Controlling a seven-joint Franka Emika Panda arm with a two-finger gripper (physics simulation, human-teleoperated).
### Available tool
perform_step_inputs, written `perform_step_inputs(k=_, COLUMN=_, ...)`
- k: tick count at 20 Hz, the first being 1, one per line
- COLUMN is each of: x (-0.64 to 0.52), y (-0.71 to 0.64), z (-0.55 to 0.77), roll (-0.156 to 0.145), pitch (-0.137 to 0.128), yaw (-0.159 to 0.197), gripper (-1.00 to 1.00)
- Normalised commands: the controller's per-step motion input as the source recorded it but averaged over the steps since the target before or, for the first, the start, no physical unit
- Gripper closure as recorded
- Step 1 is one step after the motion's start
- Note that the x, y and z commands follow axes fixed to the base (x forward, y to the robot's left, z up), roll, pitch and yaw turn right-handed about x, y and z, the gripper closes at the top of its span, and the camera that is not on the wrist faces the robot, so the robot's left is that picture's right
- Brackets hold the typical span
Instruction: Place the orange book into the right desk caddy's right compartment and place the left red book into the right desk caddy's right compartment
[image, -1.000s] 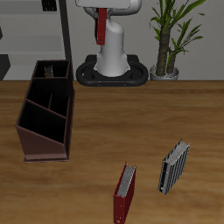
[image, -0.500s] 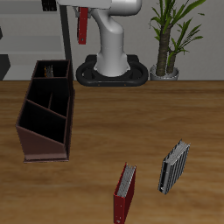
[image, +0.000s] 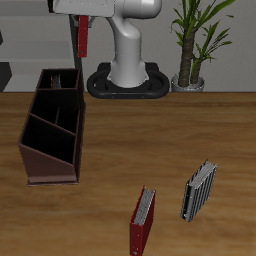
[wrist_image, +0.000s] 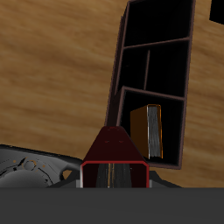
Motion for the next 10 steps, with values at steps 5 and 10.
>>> perform_step_inputs(k=5, x=0.0, y=-0.29, z=0.09, roll=0.074, pitch=0.002, yaw=0.015, gripper=1.0)
perform_step_inputs(k=10, x=-0.05, y=-0.32, z=0.25, roll=0.099, pitch=-0.002, yaw=-0.025, gripper=1.0)
